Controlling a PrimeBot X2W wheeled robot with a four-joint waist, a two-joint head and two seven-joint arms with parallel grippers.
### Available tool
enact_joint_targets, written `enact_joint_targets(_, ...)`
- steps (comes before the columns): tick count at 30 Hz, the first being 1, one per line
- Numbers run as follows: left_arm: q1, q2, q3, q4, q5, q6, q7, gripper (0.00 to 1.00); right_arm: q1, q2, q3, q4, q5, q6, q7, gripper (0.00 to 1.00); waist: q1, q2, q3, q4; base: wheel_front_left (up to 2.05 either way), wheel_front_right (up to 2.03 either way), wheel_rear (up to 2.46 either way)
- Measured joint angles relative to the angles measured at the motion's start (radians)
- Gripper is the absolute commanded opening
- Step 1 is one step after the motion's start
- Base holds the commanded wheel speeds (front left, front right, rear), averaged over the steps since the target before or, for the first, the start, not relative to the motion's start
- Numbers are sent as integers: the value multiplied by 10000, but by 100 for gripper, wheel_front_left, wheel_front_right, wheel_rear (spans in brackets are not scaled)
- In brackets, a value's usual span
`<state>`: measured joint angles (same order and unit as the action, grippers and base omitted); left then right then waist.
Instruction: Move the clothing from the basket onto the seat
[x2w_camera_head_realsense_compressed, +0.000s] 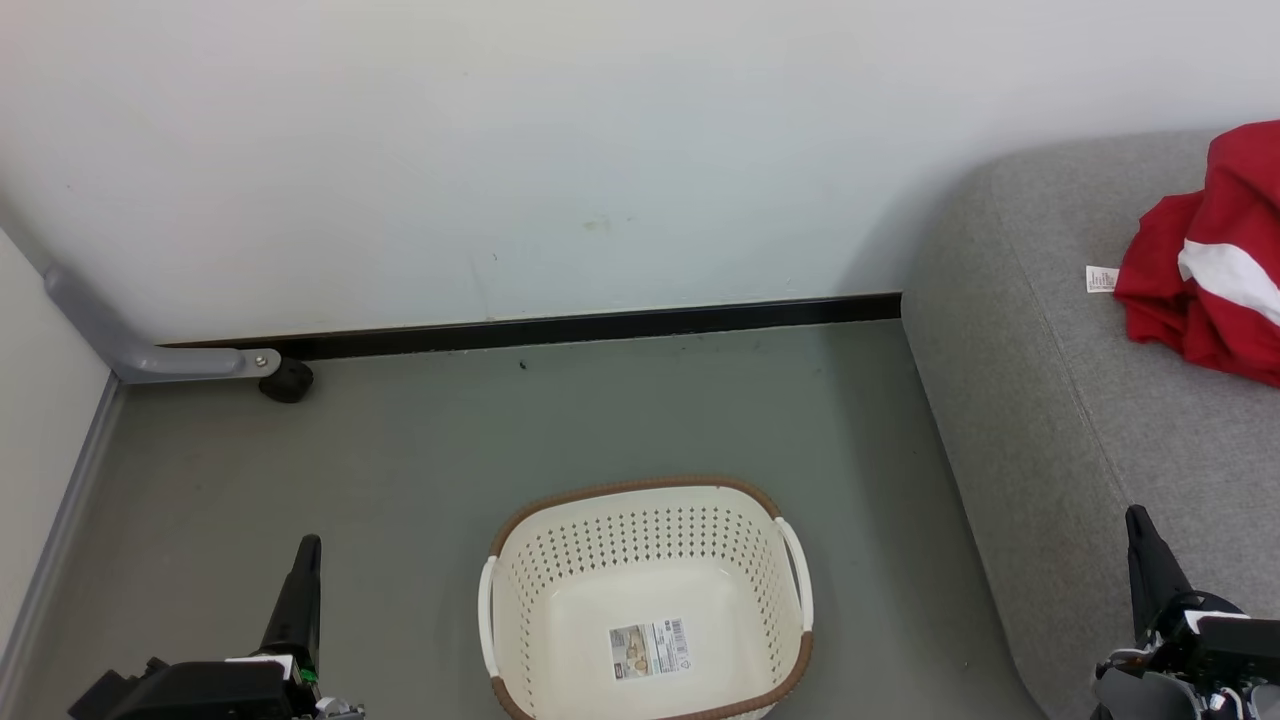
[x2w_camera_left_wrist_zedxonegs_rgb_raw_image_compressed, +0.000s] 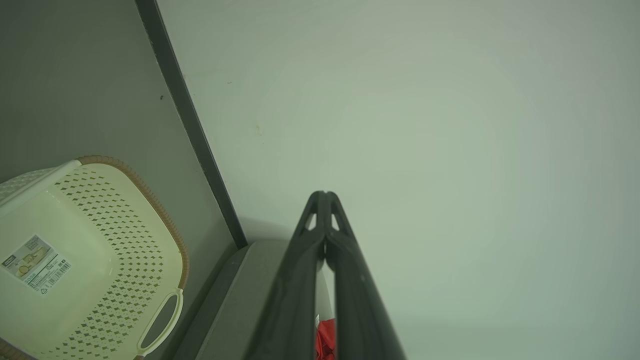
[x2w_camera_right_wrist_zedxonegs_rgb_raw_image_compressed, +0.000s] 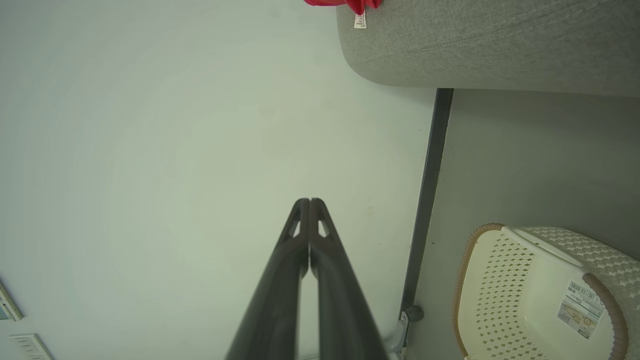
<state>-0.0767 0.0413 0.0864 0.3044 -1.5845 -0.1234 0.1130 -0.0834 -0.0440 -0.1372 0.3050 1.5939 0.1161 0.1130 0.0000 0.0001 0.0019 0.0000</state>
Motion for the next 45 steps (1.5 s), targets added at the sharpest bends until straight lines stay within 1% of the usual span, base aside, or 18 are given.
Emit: enact_joint_targets(45, 0, -2, -2, -21, 0, 0, 0, 0, 0, 2, 2, -8, 2, 0, 0, 0, 0, -2, 1, 0, 0, 0, 0)
